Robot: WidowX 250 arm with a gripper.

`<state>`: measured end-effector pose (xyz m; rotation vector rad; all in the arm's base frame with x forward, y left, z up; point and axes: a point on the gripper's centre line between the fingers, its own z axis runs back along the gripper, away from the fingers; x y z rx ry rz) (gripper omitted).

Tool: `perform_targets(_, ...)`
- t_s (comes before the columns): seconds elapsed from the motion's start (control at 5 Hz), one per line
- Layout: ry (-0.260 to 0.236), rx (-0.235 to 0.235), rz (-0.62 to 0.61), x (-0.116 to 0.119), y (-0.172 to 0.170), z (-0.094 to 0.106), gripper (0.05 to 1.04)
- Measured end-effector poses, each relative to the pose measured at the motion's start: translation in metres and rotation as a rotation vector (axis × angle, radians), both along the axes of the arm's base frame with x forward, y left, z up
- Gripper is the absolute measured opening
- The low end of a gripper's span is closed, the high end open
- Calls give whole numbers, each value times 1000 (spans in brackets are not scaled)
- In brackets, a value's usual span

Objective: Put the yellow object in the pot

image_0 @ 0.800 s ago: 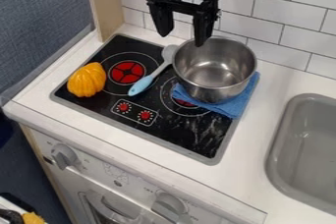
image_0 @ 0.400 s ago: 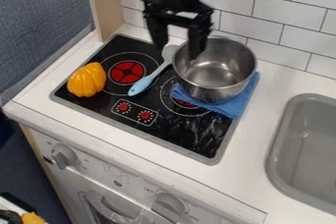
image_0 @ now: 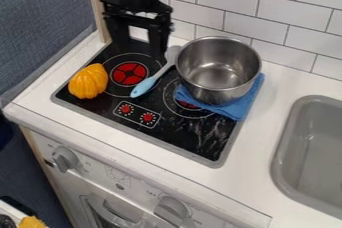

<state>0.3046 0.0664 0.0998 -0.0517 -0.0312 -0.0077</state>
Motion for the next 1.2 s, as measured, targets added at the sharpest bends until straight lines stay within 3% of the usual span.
perform_targets(0.2,14,13,34,-12,15,-7,1001)
perform_targets(0.4,-43,17,91,-14,26,-9,1001)
perform_targets(0.6,-94,13,96,2,38,-9,1001)
perform_targets(1.0,-69,62,-66,-9,57,-14,1001)
perform_targets(1.2,-25,91,-154,-19,60,-21,1001)
